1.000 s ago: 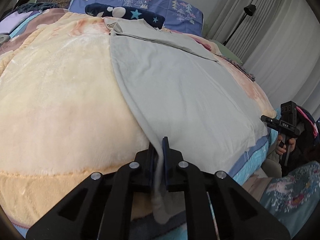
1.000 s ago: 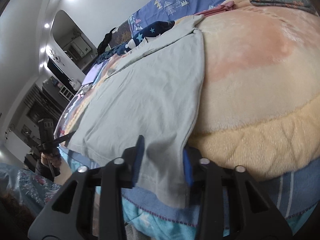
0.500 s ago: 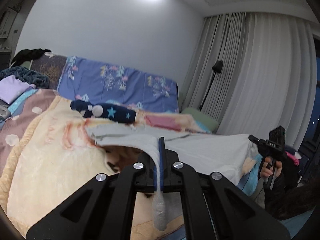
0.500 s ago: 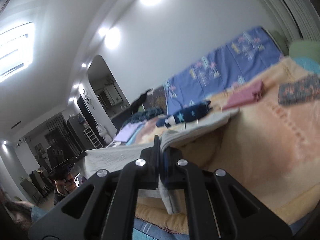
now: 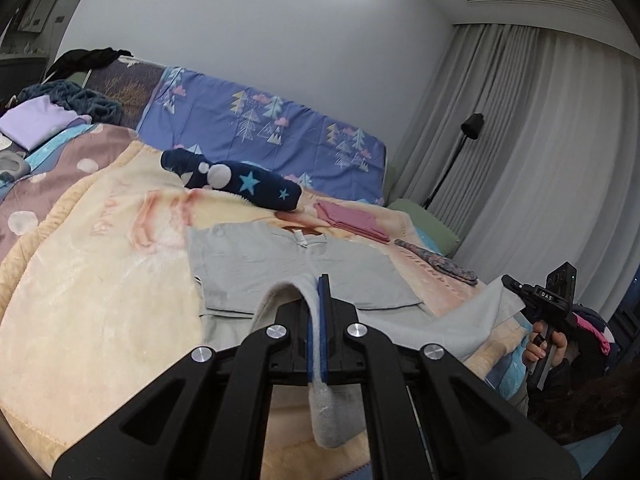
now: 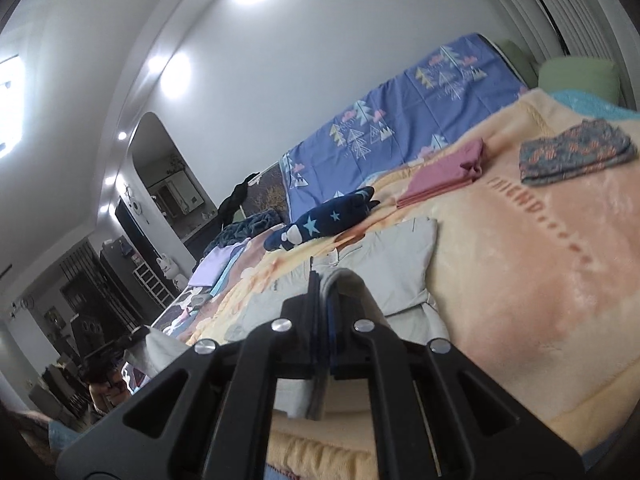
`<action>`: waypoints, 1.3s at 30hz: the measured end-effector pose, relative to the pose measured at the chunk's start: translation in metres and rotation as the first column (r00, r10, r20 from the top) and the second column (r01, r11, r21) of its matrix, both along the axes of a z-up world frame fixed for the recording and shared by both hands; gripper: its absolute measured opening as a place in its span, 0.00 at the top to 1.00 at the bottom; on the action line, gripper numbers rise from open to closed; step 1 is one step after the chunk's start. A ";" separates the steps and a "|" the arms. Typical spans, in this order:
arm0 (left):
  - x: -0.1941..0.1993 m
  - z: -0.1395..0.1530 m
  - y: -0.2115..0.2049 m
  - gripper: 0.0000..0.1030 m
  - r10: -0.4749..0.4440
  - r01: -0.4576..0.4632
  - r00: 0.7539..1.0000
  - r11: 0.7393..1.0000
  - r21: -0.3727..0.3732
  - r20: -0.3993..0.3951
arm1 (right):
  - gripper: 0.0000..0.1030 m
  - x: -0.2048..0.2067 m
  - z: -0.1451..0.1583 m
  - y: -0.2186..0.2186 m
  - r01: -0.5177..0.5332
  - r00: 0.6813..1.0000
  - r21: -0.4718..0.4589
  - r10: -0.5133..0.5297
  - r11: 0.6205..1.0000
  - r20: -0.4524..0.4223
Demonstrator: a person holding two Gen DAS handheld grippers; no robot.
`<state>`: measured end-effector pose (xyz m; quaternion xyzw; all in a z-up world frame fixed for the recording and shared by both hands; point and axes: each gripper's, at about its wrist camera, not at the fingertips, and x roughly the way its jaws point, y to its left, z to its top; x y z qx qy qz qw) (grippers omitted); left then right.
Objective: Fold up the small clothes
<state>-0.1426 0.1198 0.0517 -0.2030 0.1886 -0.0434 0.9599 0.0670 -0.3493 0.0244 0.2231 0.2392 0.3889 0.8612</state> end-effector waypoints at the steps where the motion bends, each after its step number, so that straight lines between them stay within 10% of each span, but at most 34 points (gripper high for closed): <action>1: 0.005 0.000 0.003 0.98 0.004 -0.004 1.000 1.000 0.001 -0.005 | 0.97 0.005 0.000 0.002 0.005 1.000 0.003 -0.005 1.000 -0.006; 10: 0.087 0.008 0.044 0.98 0.041 -0.041 0.998 0.999 0.009 -0.038 | 0.97 0.094 0.012 0.048 0.051 0.999 -0.044 -0.051 0.998 -0.007; 20: 0.201 -0.107 0.100 0.98 0.087 -0.120 0.936 0.990 -0.078 -0.341 | 0.97 0.208 -0.091 0.115 0.067 0.956 -0.275 -0.141 0.959 -0.257; 28: 0.181 -0.099 0.103 0.85 0.047 -0.081 0.947 0.992 -0.094 -0.318 | 0.87 0.196 -0.093 0.106 0.028 0.959 -0.291 -0.108 0.956 -0.261; 39: 0.149 -0.090 0.101 0.96 0.003 -0.050 0.962 0.985 -0.165 -0.273 | 0.95 0.166 -0.068 0.108 0.027 0.978 -0.341 -0.096 0.940 -0.185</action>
